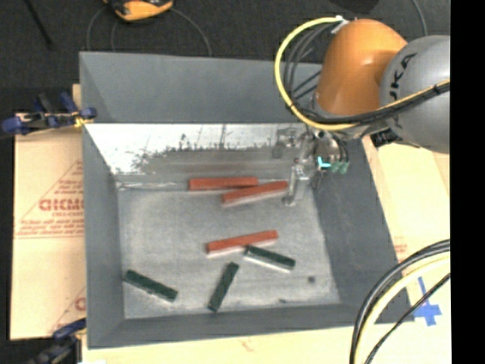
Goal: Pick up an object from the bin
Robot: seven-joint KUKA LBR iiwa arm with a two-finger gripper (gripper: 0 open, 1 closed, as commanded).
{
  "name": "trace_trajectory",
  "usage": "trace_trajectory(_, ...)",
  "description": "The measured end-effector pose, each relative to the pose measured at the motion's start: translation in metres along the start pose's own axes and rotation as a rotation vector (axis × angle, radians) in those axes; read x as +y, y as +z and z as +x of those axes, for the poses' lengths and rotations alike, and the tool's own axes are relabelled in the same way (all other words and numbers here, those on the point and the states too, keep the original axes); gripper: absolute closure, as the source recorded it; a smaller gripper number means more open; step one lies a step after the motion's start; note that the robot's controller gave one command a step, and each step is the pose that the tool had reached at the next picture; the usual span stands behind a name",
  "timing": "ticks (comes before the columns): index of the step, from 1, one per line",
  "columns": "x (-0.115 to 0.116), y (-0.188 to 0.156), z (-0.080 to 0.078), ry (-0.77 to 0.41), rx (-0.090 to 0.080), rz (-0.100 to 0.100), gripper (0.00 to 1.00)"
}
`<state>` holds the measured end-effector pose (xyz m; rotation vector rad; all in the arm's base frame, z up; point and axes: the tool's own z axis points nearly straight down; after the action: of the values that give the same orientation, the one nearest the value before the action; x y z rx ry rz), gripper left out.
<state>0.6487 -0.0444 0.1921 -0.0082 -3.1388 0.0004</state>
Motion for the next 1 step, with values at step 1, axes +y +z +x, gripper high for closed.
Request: trace_trajectory(1,-0.0001,-0.0054,-0.0016,-0.001,-0.009,0.001,0.00)
